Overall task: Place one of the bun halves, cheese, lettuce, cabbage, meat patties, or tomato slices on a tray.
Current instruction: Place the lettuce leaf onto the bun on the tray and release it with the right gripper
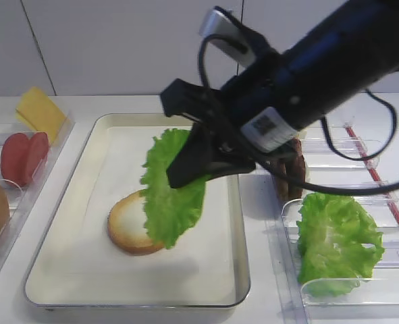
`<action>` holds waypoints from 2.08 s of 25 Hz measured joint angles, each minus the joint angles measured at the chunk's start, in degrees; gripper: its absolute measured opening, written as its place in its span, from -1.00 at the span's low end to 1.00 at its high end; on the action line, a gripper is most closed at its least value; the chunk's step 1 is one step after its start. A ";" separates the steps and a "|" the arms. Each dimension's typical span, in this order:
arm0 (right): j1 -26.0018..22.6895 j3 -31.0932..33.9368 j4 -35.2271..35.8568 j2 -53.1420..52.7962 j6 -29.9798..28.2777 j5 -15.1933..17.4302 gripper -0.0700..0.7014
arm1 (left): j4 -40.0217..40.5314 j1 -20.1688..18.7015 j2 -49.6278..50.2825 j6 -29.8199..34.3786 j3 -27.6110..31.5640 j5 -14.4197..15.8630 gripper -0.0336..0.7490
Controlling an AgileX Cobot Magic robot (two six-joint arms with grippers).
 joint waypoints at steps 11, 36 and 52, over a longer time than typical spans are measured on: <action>3.79 -14.70 5.19 18.37 -3.80 -0.54 -0.69 | 0.00 0.00 0.00 0.00 0.00 0.00 -0.16; 4.06 -16.71 -8.52 25.83 -0.10 -4.17 -0.69 | 0.00 0.00 0.00 0.00 0.00 0.00 -0.16; 4.06 -16.71 -10.01 25.83 0.11 -4.40 -0.42 | 0.00 0.00 0.00 0.00 0.00 0.00 -0.16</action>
